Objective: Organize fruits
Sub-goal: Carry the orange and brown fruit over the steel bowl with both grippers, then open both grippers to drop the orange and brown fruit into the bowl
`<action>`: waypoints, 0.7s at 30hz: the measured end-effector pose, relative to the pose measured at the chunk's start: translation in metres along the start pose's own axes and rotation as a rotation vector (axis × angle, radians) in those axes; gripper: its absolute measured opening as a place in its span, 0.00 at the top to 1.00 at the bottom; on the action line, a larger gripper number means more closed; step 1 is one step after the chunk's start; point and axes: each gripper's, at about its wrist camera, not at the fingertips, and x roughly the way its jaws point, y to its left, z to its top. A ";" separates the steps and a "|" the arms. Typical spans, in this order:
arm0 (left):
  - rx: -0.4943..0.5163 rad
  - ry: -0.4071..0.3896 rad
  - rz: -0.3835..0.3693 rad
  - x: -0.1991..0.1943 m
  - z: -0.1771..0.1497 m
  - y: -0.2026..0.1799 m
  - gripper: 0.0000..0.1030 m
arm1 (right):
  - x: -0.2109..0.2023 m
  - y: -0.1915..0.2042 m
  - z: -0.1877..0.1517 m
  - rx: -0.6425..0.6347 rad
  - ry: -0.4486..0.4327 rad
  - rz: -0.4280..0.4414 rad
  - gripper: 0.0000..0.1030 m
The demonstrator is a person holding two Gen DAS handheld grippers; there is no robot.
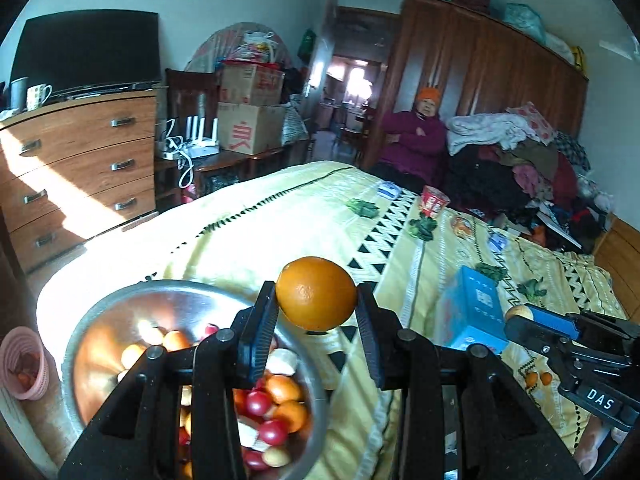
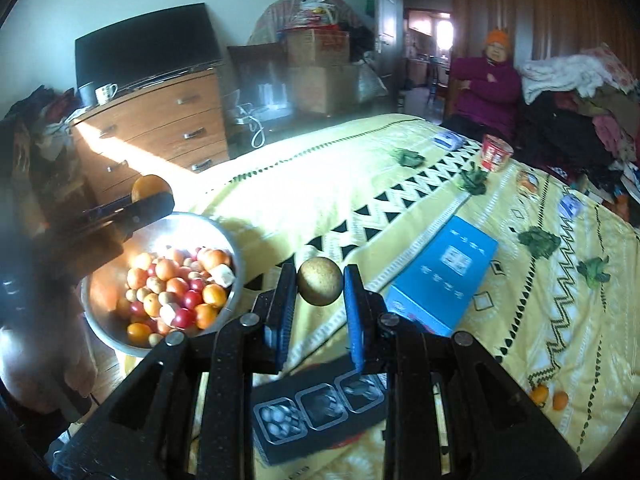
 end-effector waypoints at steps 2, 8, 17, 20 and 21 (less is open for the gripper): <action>-0.026 0.010 0.028 0.004 -0.004 0.021 0.61 | 0.012 0.022 0.008 -0.030 0.008 0.022 0.77; -0.086 0.054 0.077 0.017 -0.021 0.075 0.61 | 0.042 0.072 0.018 -0.098 0.046 0.075 0.77; -0.137 0.187 0.103 0.048 -0.051 0.122 0.61 | 0.104 0.107 0.012 -0.047 0.231 0.230 0.77; -0.144 0.217 0.108 0.052 -0.058 0.129 0.61 | 0.123 0.113 0.003 -0.019 0.299 0.254 0.77; -0.146 0.224 0.108 0.054 -0.058 0.131 0.61 | 0.127 0.114 0.000 -0.012 0.315 0.258 0.77</action>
